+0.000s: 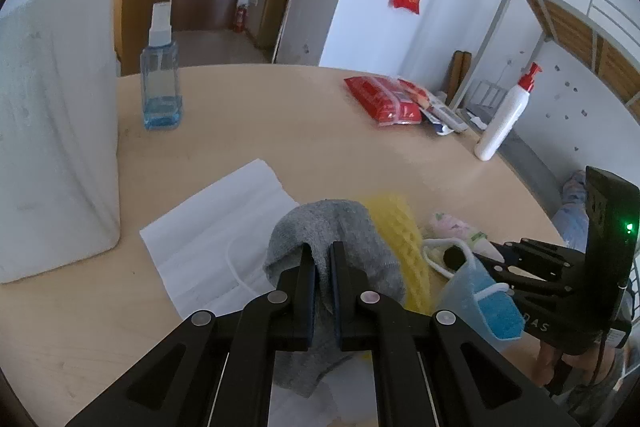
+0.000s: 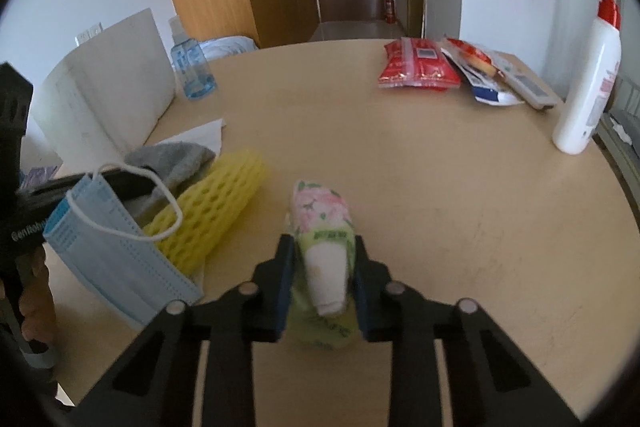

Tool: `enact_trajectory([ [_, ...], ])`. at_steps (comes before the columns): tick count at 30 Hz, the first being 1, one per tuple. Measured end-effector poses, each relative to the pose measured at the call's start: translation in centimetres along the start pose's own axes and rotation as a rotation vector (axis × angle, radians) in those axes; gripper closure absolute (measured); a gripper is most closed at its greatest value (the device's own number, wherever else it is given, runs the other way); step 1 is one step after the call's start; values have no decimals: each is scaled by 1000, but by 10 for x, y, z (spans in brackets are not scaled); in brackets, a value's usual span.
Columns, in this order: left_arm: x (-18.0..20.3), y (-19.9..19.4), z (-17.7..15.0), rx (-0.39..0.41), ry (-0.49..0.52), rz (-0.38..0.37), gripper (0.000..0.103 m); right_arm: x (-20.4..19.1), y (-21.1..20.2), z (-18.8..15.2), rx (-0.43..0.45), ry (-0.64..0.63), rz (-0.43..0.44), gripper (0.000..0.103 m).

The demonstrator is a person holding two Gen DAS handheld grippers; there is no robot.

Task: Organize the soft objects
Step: 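Close the left gripper on the grey sock while the right gripper grasps the floral tissue roll, then lift the grey sock and floral tissue roll and carry both over the white foam box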

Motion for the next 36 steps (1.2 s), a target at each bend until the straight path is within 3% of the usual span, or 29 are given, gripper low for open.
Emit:
enact_trajectory([
  [3, 2, -6, 0, 16, 12, -7, 97, 1, -3, 0, 5, 15, 3, 81],
  [15, 9, -36, 11, 107, 24, -4, 97, 7, -39, 6, 98, 50, -19, 82],
  [36, 65, -117, 1, 258, 114, 71, 97, 4, -128, 6, 297, 67, 1, 82],
])
Point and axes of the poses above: each gripper's, at about its wrist camera, not at the fingertips, and y roughly the way its jaws point, x to its right, z to its top, the point moved 5 cm from there along y, roughly the way its jaws point, and after that the axes turned 8 degrees about -z, right-handed, at the moved point
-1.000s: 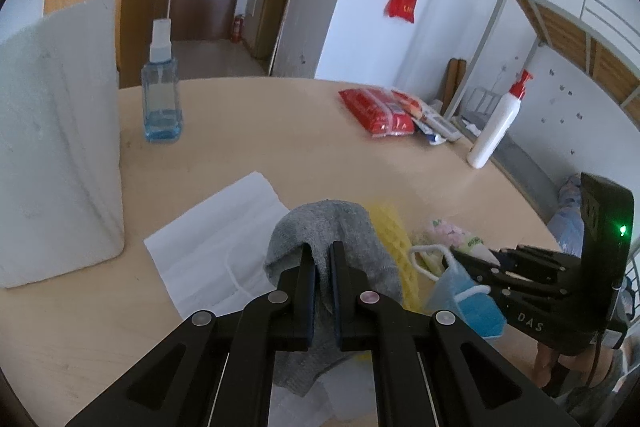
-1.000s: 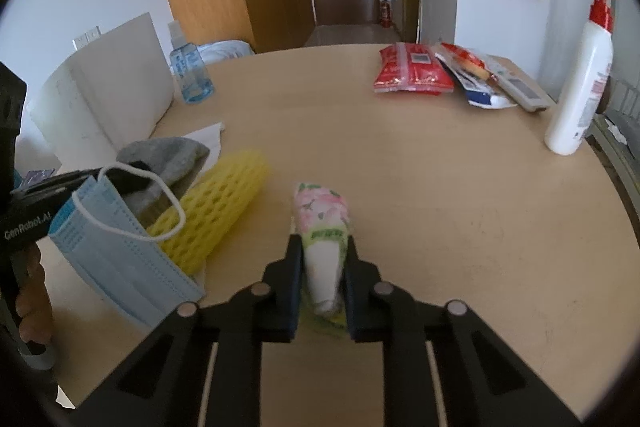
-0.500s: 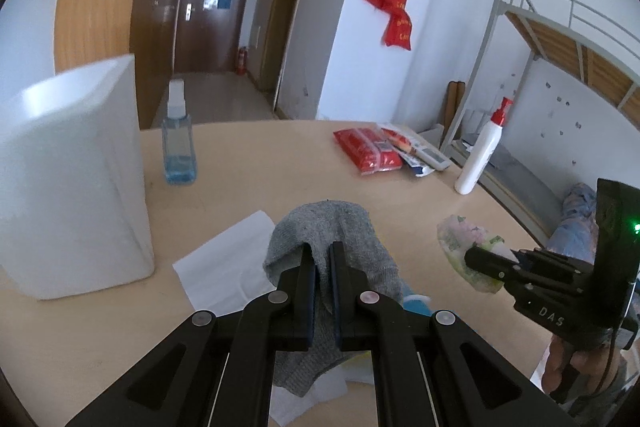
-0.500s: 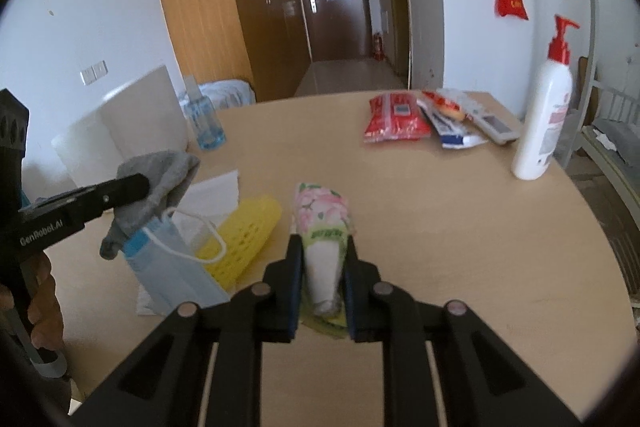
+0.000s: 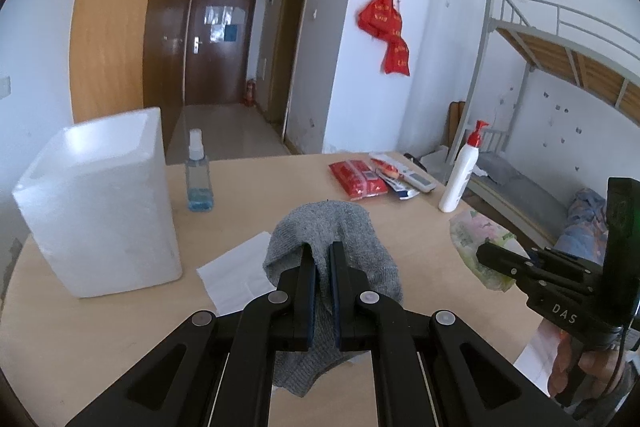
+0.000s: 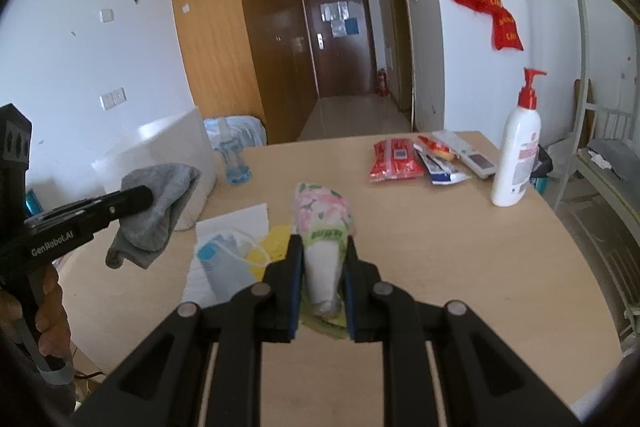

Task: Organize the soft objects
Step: 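Lift the grey sock and floral tissue roll and carry both over the white foam box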

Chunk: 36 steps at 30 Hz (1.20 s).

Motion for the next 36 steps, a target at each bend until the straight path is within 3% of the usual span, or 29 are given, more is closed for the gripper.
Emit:
enact_trajectory([
  [20, 32, -86, -1, 133, 50, 49, 96, -17, -76, 7, 171, -16, 42, 82],
  [36, 40, -112, -9, 166, 64, 87, 96, -22, -84, 4, 204, -32, 73, 82],
])
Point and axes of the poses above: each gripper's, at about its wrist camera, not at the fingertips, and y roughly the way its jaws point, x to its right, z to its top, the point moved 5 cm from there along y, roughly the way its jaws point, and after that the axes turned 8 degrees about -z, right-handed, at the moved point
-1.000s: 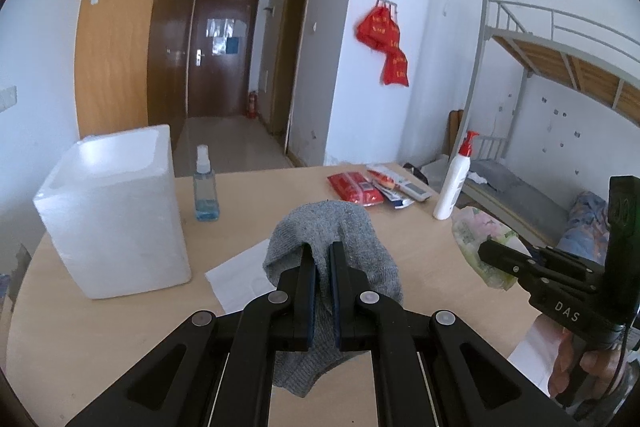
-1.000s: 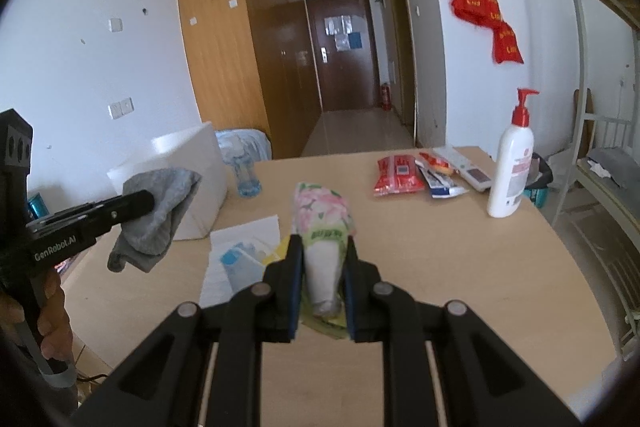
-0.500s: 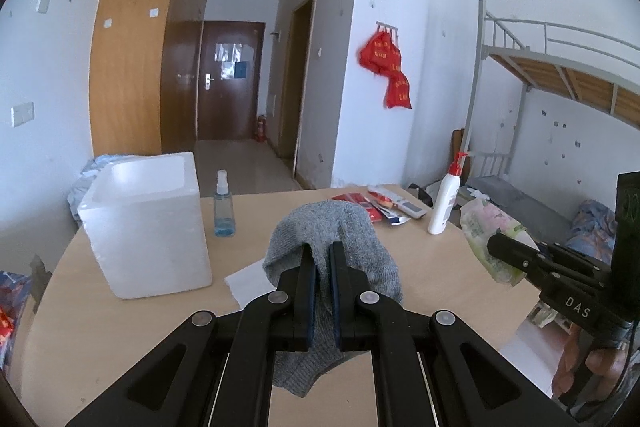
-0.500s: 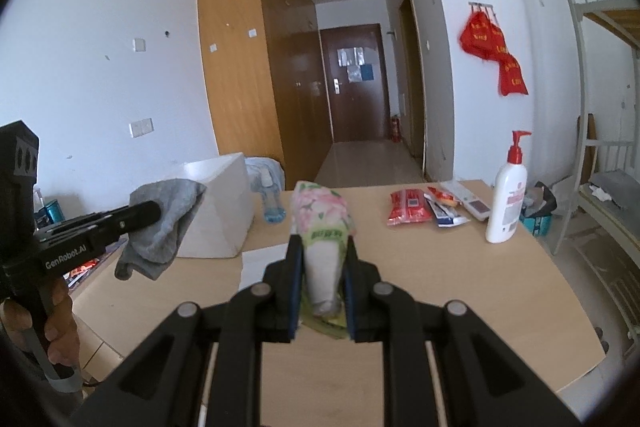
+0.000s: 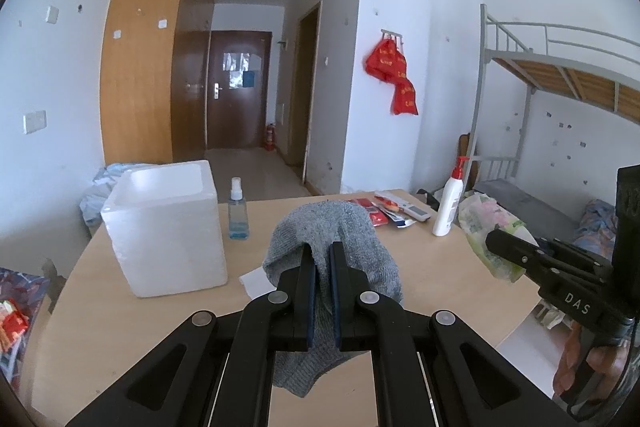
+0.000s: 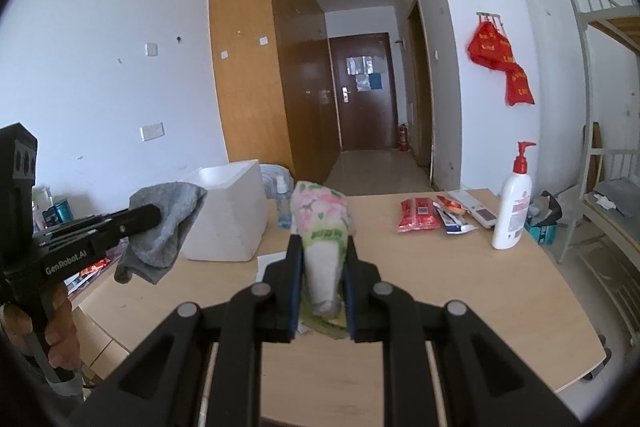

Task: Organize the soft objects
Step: 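Lift the grey sock and floral tissue roll and carry both over the white foam box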

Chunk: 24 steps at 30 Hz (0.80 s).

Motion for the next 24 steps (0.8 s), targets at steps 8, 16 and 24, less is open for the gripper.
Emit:
enact_trajectory([
  [8, -9, -19, -2, 20, -10, 58, 96, -18, 7, 2, 4, -22, 51, 82],
  [16, -37, -36, -4, 34, -44, 140, 97, -44, 17, 2, 2, -42, 130, 82],
  [24, -63, -50, -7, 36, -76, 223, 97, -77, 27, 4, -4, -72, 212, 82],
])
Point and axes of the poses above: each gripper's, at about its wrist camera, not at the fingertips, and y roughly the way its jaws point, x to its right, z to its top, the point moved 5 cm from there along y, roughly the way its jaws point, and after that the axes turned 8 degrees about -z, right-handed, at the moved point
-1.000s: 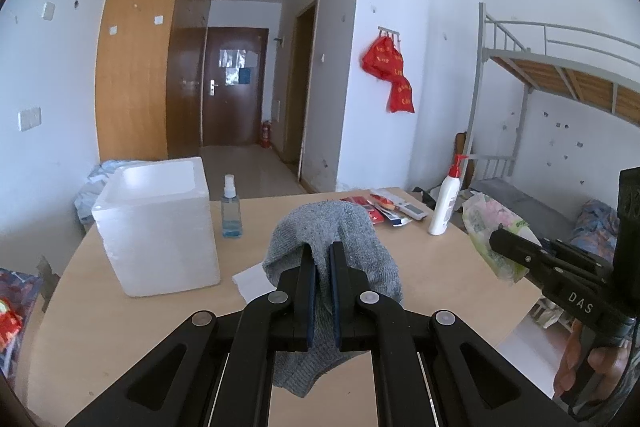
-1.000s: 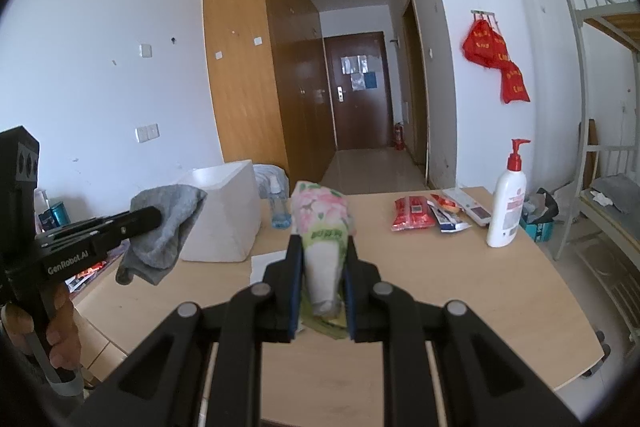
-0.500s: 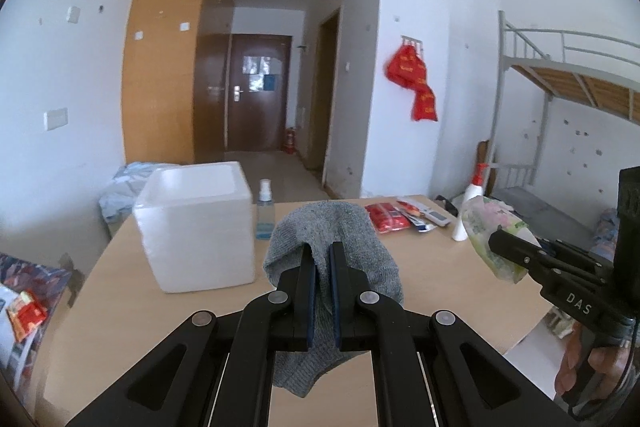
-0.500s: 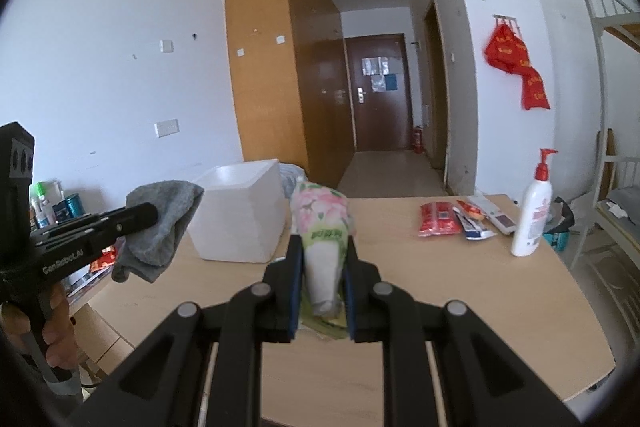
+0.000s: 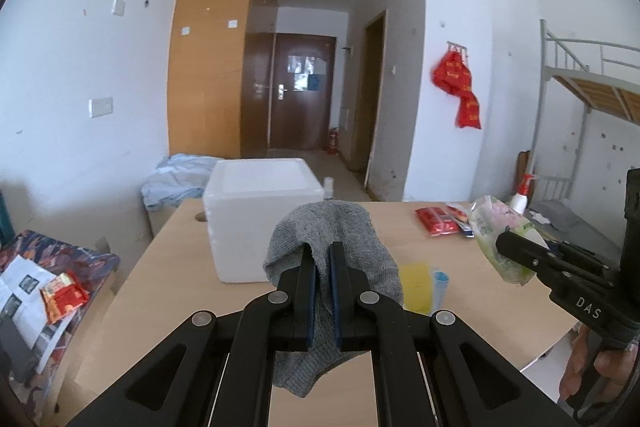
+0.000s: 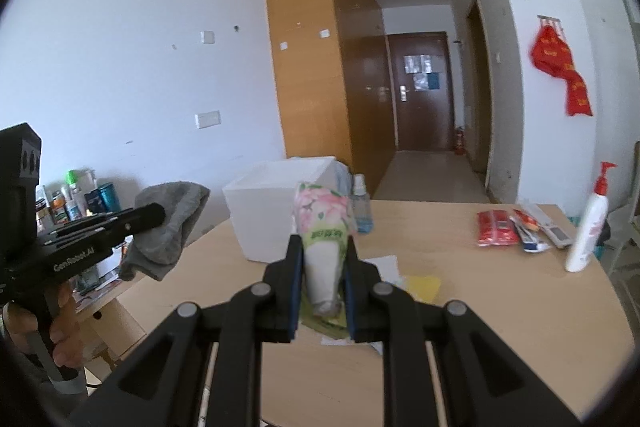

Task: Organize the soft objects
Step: 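Lift the grey sock and floral tissue roll and carry both over the white foam box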

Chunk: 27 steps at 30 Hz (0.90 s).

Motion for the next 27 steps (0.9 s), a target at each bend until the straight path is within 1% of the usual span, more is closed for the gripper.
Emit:
enact_trajectory([
  [7, -18, -2, -1, -1, -23, 55, 97, -21, 14, 2, -13, -24, 64, 82],
  [18, -40, -5, -4, -8, -47, 117, 97, -40, 33, 8, -30, -57, 123, 82],
  [27, -48, -2, -3, -10, -55, 124, 97, -46, 41, 10, -44, -67, 131, 82],
])
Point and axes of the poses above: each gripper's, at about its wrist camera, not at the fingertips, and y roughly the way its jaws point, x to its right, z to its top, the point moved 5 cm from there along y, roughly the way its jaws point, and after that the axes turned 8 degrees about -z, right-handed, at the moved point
